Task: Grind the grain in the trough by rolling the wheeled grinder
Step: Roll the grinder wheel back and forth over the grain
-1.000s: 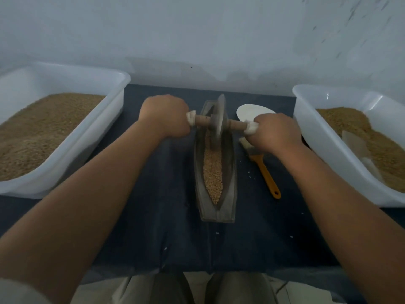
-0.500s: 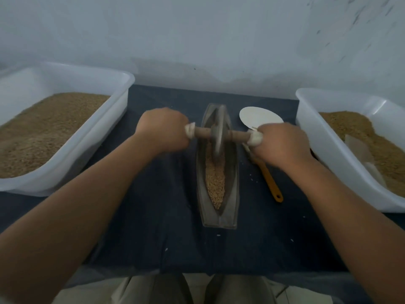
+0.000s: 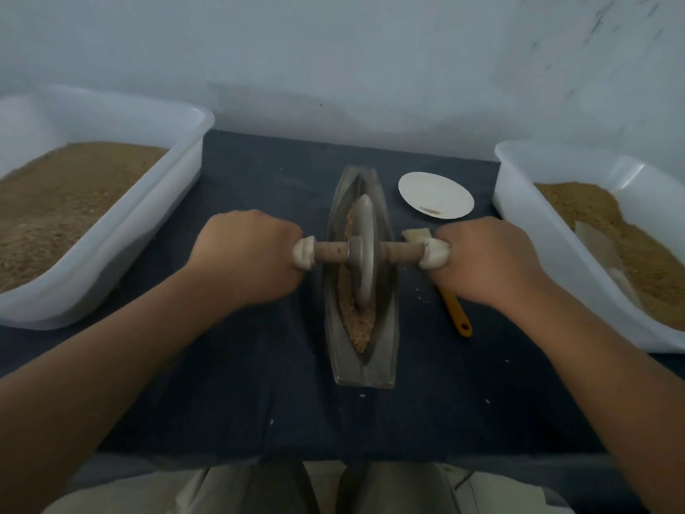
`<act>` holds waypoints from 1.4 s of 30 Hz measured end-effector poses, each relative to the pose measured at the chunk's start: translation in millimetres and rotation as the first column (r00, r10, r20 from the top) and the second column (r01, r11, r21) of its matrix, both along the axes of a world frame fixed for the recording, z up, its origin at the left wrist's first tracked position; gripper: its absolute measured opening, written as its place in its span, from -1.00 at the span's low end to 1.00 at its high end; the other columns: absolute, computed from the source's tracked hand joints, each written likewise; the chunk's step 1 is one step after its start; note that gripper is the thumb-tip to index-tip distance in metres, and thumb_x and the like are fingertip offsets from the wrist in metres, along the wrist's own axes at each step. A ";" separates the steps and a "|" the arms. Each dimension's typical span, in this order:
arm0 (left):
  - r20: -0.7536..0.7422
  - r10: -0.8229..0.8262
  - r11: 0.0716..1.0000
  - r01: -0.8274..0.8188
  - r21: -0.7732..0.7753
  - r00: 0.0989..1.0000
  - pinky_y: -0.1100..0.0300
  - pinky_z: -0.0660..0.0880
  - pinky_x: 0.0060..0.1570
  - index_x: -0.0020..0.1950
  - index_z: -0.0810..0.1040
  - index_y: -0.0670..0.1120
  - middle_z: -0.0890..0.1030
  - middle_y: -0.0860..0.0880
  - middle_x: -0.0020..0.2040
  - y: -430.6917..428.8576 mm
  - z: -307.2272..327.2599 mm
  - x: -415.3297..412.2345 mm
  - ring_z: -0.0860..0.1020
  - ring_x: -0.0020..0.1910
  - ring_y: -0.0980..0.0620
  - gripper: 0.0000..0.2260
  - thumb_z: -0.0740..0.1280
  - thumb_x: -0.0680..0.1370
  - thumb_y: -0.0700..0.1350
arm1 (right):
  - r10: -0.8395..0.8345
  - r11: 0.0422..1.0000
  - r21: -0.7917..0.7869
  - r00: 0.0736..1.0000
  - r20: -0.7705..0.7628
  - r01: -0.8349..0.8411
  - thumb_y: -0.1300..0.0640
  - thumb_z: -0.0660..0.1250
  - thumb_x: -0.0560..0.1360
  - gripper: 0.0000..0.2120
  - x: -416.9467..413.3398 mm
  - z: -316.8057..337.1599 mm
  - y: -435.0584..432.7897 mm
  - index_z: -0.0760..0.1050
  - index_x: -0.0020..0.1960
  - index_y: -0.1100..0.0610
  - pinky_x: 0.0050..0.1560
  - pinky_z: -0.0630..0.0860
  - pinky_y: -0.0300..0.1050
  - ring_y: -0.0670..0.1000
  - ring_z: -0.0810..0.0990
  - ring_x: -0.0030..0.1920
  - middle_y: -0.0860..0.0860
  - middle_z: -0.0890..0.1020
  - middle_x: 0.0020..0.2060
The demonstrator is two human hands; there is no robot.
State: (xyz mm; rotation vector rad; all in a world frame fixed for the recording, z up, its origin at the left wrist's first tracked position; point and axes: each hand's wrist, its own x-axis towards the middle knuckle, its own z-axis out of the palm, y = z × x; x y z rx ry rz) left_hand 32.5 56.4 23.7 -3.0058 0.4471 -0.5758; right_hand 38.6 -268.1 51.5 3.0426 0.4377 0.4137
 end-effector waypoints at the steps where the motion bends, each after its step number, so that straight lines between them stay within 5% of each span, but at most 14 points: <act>1: -0.035 0.036 0.999 -0.036 0.008 0.999 0.21 0.21 -0.41 -0.35 0.40 0.06 0.44 0.10 -0.41 -6.0 4.3 16.8 0.39 -0.46 0.02 -0.72 0.20 0.46 0.19 | -0.048 0.999 -0.011 0.999 0.015 0.048 -0.31 0.25 0.44 -0.64 11.9 -1.6 3.7 0.41 -0.36 -0.07 -0.44 0.23 -0.17 -0.12 0.43 -0.44 -0.12 0.47 -0.49; 8: -0.154 0.151 0.986 -0.160 -0.049 0.977 0.08 0.48 -0.24 -0.26 0.51 0.03 0.57 0.03 -0.25 -21.2 17.6 75.5 0.52 -0.30 -0.06 -0.75 0.25 0.51 0.15 | -0.138 0.986 -0.083 0.989 0.044 0.141 -0.07 0.36 0.48 -0.73 63.8 18.7 25.0 0.42 -0.32 0.01 -0.38 0.34 -0.13 0.02 0.45 -0.39 -0.01 0.52 -0.41; 12: 0.007 0.041 0.999 -0.040 -0.019 0.999 0.19 0.27 -0.40 -0.31 0.43 0.05 0.44 0.09 -0.39 -8.3 1.4 23.5 0.35 -0.47 0.03 -0.66 0.12 0.52 0.23 | -0.078 0.996 -0.046 0.993 -0.084 0.074 -0.21 0.33 0.48 -0.68 14.3 11.6 7.9 0.47 -0.34 -0.05 -0.42 0.31 -0.15 -0.07 0.49 -0.40 -0.09 0.53 -0.44; 16: 0.190 -0.050 0.999 0.053 -0.010 0.980 0.32 0.05 -0.45 -0.40 0.29 0.07 0.28 0.13 -0.53 4.5 -4.7 -13.2 0.17 -0.60 0.13 -0.61 0.16 0.55 0.23 | 0.075 0.994 0.075 0.997 0.002 -0.075 -0.35 0.21 0.30 -0.68 -18.7 5.6 -5.6 0.34 -0.41 -0.14 -0.50 0.29 -0.18 -0.17 0.39 -0.50 -0.16 0.40 -0.56; 20: -0.029 0.055 0.998 -0.054 0.027 0.998 0.23 0.19 -0.43 -0.32 0.44 0.06 0.45 0.10 -0.39 -11.0 6.9 32.4 0.37 -0.47 0.06 -0.72 0.24 0.50 0.18 | -0.050 0.999 0.004 0.996 0.069 0.050 -0.33 0.25 0.46 -0.61 22.0 -5.6 4.6 0.42 -0.36 -0.07 -0.44 0.22 -0.20 -0.10 0.41 -0.45 -0.12 0.46 -0.50; 26: -0.056 0.096 0.995 -0.094 0.024 0.994 0.14 0.36 -0.33 -0.30 0.46 0.02 0.47 0.05 -0.34 -27.1 31.0 60.6 0.38 -0.42 0.00 -0.74 0.27 0.51 0.14 | -0.212 0.977 -0.028 0.975 -0.063 0.210 -0.22 0.23 0.55 -0.64 53.1 -0.1 15.1 0.48 -0.30 -0.02 -0.39 0.30 -0.14 0.00 0.48 -0.39 -0.04 0.54 -0.41; 33: 0.028 0.024 0.999 -0.025 0.035 0.999 0.26 0.08 -0.46 -0.36 0.36 0.07 0.37 0.12 -0.48 4.8 -1.1 -33.2 0.28 -0.55 0.10 -0.68 0.28 0.51 0.19 | 0.138 0.990 -0.004 0.984 0.114 -0.138 -0.33 0.23 0.34 -0.68 -24.9 9.1 -4.5 0.26 -0.42 -0.17 -0.48 0.09 -0.31 -0.25 0.28 -0.54 -0.20 0.31 -0.60; 38: -0.080 0.096 0.995 -0.093 0.043 0.992 0.20 0.25 -0.39 -0.32 0.46 0.03 0.48 0.08 -0.35 -19.3 23.8 32.0 0.39 -0.43 0.04 -0.75 0.25 0.49 0.13 | -0.122 0.992 -0.040 0.992 -0.021 0.121 -0.25 0.30 0.51 -0.69 32.9 -3.9 6.3 0.46 -0.29 -0.08 -0.41 0.34 -0.15 -0.05 0.49 -0.39 -0.11 0.53 -0.42; 42: -0.111 0.130 0.991 -0.125 0.049 0.985 0.18 0.31 -0.37 -0.28 0.50 0.03 0.51 0.05 -0.31 -30.9 38.5 76.5 0.42 -0.40 0.03 -0.77 0.34 0.47 0.14 | -0.194 0.981 -0.012 0.981 -0.004 0.194 -0.08 0.25 0.51 -0.75 67.8 -2.1 17.7 0.48 -0.28 0.01 -0.40 0.28 -0.15 0.03 0.49 -0.40 -0.01 0.55 -0.41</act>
